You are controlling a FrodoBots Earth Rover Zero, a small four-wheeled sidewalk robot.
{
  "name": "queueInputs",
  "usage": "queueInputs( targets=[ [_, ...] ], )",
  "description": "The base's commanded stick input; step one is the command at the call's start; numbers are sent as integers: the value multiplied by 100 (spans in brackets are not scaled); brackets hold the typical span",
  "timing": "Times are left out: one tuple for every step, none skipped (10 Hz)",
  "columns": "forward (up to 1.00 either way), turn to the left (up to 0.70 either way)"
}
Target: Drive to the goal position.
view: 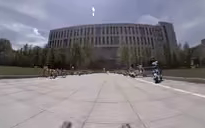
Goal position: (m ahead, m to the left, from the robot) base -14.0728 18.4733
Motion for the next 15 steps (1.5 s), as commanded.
queueInputs(
  targets=[
    [70, 0],
    [70, 0],
    [70, 0],
    [70, 0],
    [70, 0],
    [70, 0],
    [70, 0],
    [70, 0],
    [70, 0],
    [70, 0],
    [70, 0],
    [70, 0],
    [70, 0],
    [70, 0],
    [70, 0]
  ],
)
